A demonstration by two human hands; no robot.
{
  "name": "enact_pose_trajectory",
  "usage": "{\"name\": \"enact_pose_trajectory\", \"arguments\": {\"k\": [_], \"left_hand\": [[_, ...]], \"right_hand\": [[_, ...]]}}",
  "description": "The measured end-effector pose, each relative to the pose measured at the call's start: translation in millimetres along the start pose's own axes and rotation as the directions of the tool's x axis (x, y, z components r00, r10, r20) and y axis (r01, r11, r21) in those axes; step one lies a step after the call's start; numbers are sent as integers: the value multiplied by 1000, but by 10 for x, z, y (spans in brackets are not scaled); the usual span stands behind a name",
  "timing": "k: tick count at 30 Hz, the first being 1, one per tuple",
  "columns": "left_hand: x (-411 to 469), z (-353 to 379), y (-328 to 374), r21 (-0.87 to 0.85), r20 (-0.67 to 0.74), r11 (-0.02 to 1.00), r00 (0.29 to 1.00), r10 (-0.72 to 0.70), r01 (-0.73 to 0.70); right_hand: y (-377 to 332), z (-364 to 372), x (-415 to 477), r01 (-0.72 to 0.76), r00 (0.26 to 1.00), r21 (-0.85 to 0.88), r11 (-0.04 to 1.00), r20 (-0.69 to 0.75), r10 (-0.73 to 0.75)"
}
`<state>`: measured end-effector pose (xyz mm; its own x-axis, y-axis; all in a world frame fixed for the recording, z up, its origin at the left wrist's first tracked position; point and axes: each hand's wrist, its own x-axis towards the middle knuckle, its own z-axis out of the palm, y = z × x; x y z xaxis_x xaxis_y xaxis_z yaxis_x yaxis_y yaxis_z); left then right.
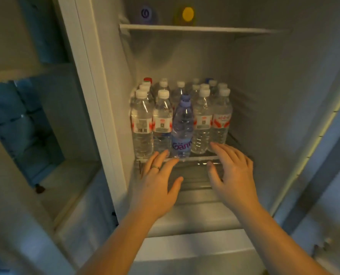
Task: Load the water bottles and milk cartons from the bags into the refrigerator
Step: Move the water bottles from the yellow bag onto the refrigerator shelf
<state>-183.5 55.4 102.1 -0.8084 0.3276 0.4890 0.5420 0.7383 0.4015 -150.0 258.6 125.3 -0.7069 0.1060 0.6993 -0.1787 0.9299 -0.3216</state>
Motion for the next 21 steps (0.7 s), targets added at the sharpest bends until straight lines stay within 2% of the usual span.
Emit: {"name": "enact_pose_trajectory", "arguments": {"k": [3, 6, 8, 10, 11, 13, 14, 16, 17, 19, 21], "left_hand": [[-279, 283, -69, -114, -5, 994, 1000, 4, -5], [-506, 580, -123, -258, 12, 955, 989, -145, 144], [-576, 726, -80, -468, 74, 824, 944, -323, 319], [-548, 807, 2, -654, 205, 569, 841, -500, 498], [-506, 830, 44, -716, 278, 416, 776, -567, 560], [-403, 892, 82, -798, 431, 61, 640, -636, 599], [-353, 928, 85, -808, 506, -109, 589, -630, 579], [-256, 1003, 53, -784, 609, -344, 534, -586, 516], [-217, 1032, 34, -765, 641, -422, 515, -569, 486], [-140, 1083, -9, -736, 677, -514, 486, -553, 440], [-81, 1114, -36, -725, 688, -555, 471, -552, 408]], "right_hand": [[112, 135, -283, -52, 998, 67, 996, 48, 49], [253, 281, -498, -136, 987, 122, 983, 106, 123], [342, 397, -594, -238, 964, 215, 947, 174, 202], [382, 503, -646, -412, 904, 366, 834, 275, 326], [385, 544, -653, -526, 848, 444, 725, 336, 410], [381, 610, -636, -727, 678, 557, 402, 486, 552], [391, 649, -624, -788, 582, 568, 236, 564, 586], [436, 723, -587, -834, 423, 550, -51, 695, 582], [470, 758, -559, -822, 368, 540, -178, 744, 558], [549, 833, -496, -777, 275, 493, -392, 826, 493], [606, 891, -453, -747, 214, 432, -505, 875, 433]]}}
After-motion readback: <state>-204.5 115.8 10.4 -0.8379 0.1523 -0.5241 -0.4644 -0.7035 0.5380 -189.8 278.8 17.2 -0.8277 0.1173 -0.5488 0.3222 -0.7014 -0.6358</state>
